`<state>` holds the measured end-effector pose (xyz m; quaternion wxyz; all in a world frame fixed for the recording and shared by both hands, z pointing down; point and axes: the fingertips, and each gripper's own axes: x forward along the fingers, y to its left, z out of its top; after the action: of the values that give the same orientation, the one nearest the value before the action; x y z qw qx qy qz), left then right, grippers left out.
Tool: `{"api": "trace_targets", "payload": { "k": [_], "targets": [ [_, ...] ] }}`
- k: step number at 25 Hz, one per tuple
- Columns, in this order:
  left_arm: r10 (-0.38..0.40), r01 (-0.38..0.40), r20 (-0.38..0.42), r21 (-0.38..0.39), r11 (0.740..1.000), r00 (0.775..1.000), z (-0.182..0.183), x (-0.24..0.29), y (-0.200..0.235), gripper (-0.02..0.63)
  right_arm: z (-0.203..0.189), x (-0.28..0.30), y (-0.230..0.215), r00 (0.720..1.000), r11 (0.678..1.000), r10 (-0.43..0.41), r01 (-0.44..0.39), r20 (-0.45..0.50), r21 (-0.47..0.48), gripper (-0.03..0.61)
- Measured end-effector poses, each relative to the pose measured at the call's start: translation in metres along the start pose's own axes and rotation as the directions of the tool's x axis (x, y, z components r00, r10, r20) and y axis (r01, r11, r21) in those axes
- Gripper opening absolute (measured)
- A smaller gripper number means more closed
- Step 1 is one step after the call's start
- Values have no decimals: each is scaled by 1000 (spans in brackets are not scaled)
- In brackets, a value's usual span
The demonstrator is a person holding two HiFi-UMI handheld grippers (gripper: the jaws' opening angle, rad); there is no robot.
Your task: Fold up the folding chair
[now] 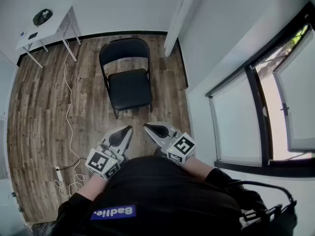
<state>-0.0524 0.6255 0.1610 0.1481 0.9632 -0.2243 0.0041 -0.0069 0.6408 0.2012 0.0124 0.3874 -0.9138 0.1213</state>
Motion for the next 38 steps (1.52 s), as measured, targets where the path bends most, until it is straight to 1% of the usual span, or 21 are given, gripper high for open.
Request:
{"api": "trace_targets", "payload": {
  "k": [7,13,18,23,29,35,38],
  "targets": [
    [7,-7,-3,-5,1000,1000,-3,6,-1,3,-1,-1,-3,1000,1000,19,-19,-4,3,-6],
    [9,-9,8,-5,1000,1000,-3,5,2,4,6,4,2,997,997,68,-69,29,27,-6],
    [17,-17,1,0,1000,1000,0,10,0,4,7,1,-4,998,998,65,-65,26,17,-6],
    [29,-30,6,5,1000,1000,3,27,-7,3,10,-12,-23,998,998,59,-59,26,19,-6],
    [48,-48,4,17,999,999,-1,52,-12,3,16,-23,-47,996,997,80,-80,31,13,-6],
    [102,-102,24,-2,995,994,5,83,-11,3,18,-35,-79,993,993,116,-116,39,8,-6],
    [133,-133,20,-8,991,991,4,93,-7,5,15,-37,-96,991,992,128,-129,36,14,-6]
  ]
}}
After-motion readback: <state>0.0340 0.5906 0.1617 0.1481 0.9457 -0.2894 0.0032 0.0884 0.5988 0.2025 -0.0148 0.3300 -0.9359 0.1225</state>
